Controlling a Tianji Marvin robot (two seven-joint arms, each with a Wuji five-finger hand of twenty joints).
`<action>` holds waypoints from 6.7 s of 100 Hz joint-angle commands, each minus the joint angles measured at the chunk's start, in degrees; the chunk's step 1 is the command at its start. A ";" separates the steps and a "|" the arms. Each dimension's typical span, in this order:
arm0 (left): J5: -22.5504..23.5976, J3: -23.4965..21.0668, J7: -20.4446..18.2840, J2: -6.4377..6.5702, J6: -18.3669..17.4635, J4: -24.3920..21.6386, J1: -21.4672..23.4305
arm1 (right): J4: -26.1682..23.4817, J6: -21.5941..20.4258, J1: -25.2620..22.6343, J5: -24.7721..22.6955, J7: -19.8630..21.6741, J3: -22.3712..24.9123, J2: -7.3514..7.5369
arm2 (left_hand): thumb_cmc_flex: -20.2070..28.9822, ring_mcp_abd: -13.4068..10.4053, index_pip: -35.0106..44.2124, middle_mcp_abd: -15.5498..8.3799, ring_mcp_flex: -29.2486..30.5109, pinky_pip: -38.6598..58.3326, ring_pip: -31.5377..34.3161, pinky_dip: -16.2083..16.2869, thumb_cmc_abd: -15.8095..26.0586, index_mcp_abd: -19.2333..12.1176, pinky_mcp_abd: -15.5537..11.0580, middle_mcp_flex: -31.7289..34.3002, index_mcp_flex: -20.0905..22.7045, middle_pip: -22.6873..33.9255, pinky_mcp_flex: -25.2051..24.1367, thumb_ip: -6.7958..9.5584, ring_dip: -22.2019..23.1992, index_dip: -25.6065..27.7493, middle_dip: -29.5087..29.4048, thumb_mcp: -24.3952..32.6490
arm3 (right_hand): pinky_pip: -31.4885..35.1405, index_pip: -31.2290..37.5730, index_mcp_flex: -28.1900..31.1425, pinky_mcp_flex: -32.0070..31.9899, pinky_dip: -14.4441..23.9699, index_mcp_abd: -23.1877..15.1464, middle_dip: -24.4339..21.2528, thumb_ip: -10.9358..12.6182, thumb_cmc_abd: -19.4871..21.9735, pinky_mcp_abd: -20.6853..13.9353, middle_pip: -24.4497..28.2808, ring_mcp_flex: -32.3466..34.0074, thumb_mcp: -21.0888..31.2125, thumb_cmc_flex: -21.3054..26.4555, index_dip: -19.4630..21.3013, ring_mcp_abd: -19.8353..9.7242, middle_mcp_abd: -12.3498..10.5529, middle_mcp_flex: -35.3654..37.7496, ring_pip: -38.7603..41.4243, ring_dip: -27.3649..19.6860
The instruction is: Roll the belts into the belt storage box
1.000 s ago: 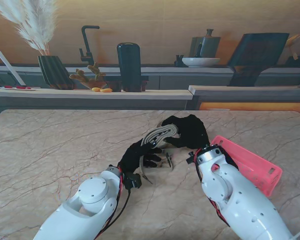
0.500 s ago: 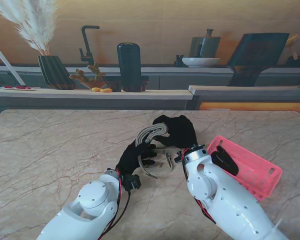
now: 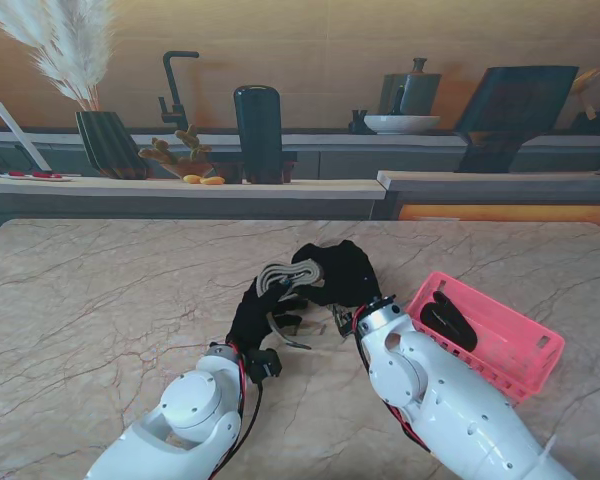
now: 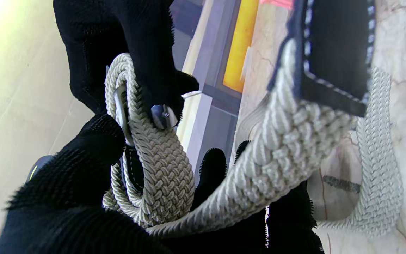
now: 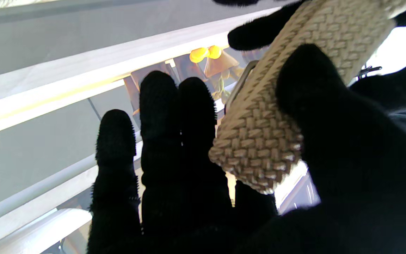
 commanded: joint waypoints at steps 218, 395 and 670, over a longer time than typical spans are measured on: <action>6.77 7.83 8.60 -6.11 -3.13 7.30 -6.89 | -4.55 9.42 -4.19 8.64 -2.19 -0.72 -4.27 | -0.48 -2.85 6.94 -5.00 -4.93 -4.42 1.15 -2.54 -0.22 -4.67 -5.40 -2.95 5.47 2.96 -6.56 -0.20 -2.31 1.22 -1.24 2.22 | 3.58 14.30 8.08 -1.21 -2.68 -5.44 -0.25 3.35 9.00 1.71 5.17 -0.44 3.29 3.91 3.11 -1.63 -1.66 0.82 3.80 -0.43; 8.66 5.67 17.71 -7.19 -5.68 3.53 -5.04 | -7.75 7.92 -5.09 6.82 15.07 -0.10 0.30 | 34.71 -2.04 30.31 -4.92 4.61 -1.06 13.54 -0.91 15.73 -10.62 -1.08 12.86 12.82 16.17 -6.17 -0.54 6.74 9.47 24.16 -9.77 | -12.64 -29.49 -13.83 -11.92 5.71 16.58 2.52 10.53 11.67 4.50 -5.92 -22.16 -8.71 -14.46 22.24 3.17 8.48 -31.80 -14.41 -5.27; 15.59 -3.52 8.19 -1.39 -4.31 -2.00 1.07 | -33.69 21.01 -35.53 -24.45 35.25 44.20 6.38 | -1.54 -1.54 6.57 -3.41 -6.14 -10.87 0.23 -4.89 2.17 -4.60 -0.94 -6.69 3.37 1.72 -12.58 1.65 -2.97 0.84 -0.47 -1.82 | 15.26 9.23 8.48 -12.06 20.76 5.37 20.99 3.42 16.19 -3.34 20.85 -18.05 -1.51 9.27 6.34 5.18 10.43 -18.60 26.30 20.90</action>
